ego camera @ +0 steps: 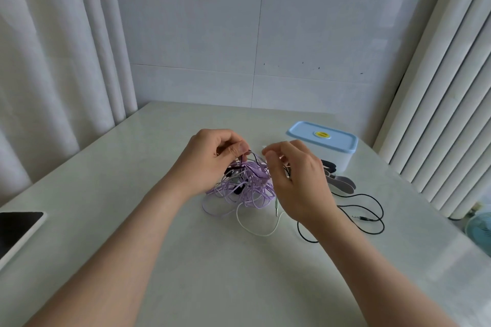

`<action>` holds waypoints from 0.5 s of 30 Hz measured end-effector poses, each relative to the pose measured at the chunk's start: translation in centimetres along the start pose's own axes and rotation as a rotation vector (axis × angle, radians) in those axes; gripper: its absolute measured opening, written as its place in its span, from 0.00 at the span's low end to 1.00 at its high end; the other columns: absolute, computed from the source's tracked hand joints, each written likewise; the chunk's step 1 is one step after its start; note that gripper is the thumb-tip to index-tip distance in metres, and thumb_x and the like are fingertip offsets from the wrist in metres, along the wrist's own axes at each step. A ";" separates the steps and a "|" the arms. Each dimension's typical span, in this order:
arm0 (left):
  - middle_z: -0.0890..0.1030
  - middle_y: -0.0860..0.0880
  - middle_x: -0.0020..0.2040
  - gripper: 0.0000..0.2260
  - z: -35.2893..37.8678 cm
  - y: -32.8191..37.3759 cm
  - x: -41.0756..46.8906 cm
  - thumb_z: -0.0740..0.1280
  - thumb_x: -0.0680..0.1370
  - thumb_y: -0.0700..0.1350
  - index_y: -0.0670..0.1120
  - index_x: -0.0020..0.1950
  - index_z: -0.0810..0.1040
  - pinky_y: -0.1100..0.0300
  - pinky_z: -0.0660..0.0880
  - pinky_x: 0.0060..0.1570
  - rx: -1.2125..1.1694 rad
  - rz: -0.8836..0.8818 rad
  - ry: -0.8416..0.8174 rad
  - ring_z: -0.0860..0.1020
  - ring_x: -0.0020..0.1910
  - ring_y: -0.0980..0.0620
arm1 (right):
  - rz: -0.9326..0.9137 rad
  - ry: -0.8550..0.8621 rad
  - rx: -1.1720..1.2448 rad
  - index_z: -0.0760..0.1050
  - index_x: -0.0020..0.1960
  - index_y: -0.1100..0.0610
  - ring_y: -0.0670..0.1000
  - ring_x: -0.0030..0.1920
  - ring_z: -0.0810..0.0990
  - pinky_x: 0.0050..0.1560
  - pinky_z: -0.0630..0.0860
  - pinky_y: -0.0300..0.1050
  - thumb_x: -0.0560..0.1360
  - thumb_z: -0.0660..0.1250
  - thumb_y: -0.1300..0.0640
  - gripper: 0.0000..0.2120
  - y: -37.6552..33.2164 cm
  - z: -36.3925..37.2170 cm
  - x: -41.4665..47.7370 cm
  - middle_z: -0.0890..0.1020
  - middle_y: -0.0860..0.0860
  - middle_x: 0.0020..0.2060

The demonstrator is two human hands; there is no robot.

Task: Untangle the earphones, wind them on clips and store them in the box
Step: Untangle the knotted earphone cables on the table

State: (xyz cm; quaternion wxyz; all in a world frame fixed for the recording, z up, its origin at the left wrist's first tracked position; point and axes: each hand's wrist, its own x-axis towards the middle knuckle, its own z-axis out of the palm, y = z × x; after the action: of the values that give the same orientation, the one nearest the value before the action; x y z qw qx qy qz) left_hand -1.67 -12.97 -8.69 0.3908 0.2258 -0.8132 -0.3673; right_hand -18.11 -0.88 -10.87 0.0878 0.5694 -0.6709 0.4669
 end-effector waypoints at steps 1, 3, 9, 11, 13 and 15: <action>0.87 0.51 0.42 0.06 0.1 0.0 0.0 0.70 0.83 0.44 0.48 0.48 0.85 0.53 0.82 0.50 0.006 -0.001 -0.004 0.86 0.43 0.51 | -0.001 -0.019 0.024 0.84 0.53 0.48 0.42 0.48 0.79 0.53 0.73 0.44 0.84 0.64 0.51 0.09 -0.2 0.0 0.0 0.81 0.42 0.47; 0.87 0.53 0.42 0.05 0.1 0.0 0.0 0.70 0.83 0.45 0.48 0.48 0.85 0.51 0.82 0.52 0.018 0.008 -0.014 0.86 0.44 0.52 | 0.005 -0.078 0.084 0.85 0.52 0.49 0.43 0.47 0.81 0.50 0.73 0.40 0.85 0.64 0.52 0.10 -0.7 -0.1 0.1 0.83 0.42 0.43; 0.87 0.53 0.42 0.05 0.1 0.2 -0.2 0.70 0.83 0.45 0.49 0.47 0.83 0.49 0.82 0.51 0.051 0.067 -0.010 0.86 0.44 0.52 | 0.061 -0.195 0.175 0.84 0.49 0.50 0.45 0.36 0.79 0.36 0.68 0.32 0.81 0.71 0.53 0.03 -1.0 -0.3 0.0 0.83 0.43 0.37; 0.86 0.56 0.42 0.05 0.2 0.3 -0.2 0.70 0.83 0.46 0.51 0.47 0.83 0.55 0.81 0.47 0.108 0.086 0.019 0.84 0.40 0.55 | 0.069 -0.210 0.172 0.83 0.49 0.50 0.45 0.33 0.79 0.35 0.67 0.31 0.79 0.73 0.54 0.01 -1.0 -0.2 0.0 0.82 0.42 0.37; 0.84 0.57 0.42 0.05 0.3 0.5 -0.3 0.70 0.83 0.47 0.52 0.47 0.82 0.60 0.78 0.42 0.165 0.096 0.052 0.83 0.35 0.56 | 0.075 -0.204 0.151 0.83 0.48 0.49 0.44 0.32 0.79 0.34 0.67 0.31 0.78 0.74 0.53 0.01 -1.1 -0.2 -0.1 0.82 0.40 0.35; 0.83 0.55 0.41 0.06 0.3 0.6 -0.4 0.69 0.83 0.47 0.50 0.48 0.81 0.62 0.78 0.39 0.188 0.101 0.095 0.83 0.34 0.55 | 0.067 -0.182 0.114 0.82 0.47 0.48 0.43 0.34 0.79 0.35 0.68 0.30 0.75 0.76 0.52 0.03 -1.1 -0.3 -0.2 0.83 0.41 0.36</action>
State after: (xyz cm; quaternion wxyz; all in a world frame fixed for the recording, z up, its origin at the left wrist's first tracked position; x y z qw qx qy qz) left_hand -1.78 -12.18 -8.51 0.4239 0.2374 -0.8349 -0.2585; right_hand -17.27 -0.42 -10.22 -0.0216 0.5907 -0.6670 0.4535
